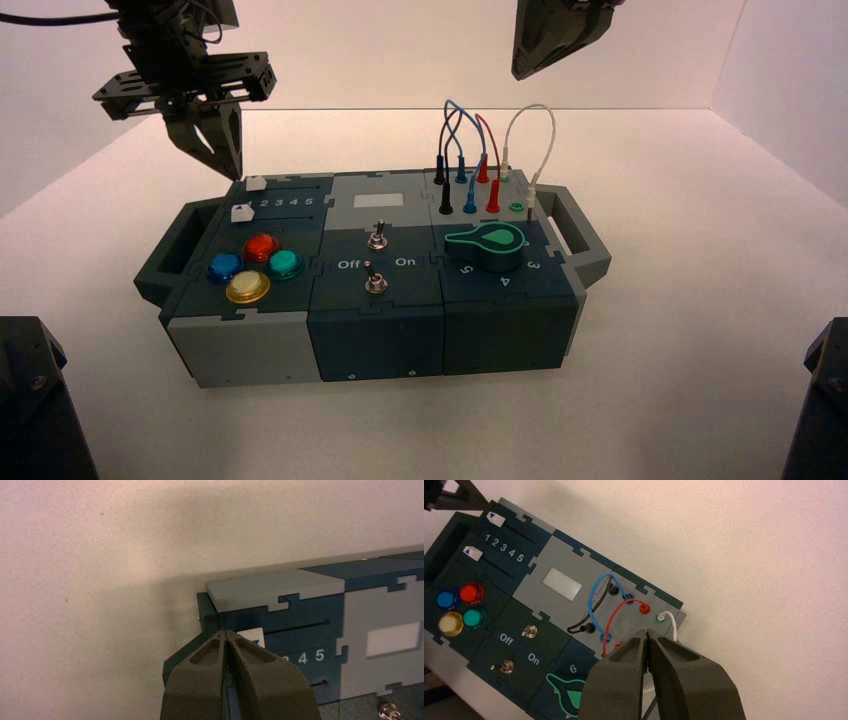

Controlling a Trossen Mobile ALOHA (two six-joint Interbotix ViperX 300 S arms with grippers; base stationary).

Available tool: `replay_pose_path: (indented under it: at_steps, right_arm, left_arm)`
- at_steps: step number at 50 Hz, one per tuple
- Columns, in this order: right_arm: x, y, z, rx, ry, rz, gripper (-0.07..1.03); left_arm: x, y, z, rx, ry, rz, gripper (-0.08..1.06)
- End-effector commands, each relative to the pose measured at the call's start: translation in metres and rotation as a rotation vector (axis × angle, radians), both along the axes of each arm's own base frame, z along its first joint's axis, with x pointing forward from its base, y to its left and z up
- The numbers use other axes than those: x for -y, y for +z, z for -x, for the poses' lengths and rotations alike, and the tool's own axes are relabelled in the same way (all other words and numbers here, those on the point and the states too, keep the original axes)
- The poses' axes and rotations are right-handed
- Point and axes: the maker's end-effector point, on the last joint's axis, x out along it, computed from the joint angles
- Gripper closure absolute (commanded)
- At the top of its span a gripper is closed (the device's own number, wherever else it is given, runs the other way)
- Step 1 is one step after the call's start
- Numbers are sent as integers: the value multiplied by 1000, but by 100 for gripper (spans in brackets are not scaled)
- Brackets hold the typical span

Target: Move the top slider to position 2.

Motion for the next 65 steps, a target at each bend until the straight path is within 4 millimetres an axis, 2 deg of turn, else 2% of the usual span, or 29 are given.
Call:
replay_pose_path:
  at_steps: [1,25,65]
  right_arm:
    - [-7,16,-6,37,5,-30,98]
    - [-7,18,-6,40,5,-30,98]
    - [-6,19,-6,40,6,-29,98]
  left_arm:
    - [5,7,-12,34,0,10,101]
    - [13,-4,-11,10,-26,3,101]
    - [26,-4,-10,6,-55,11,101]
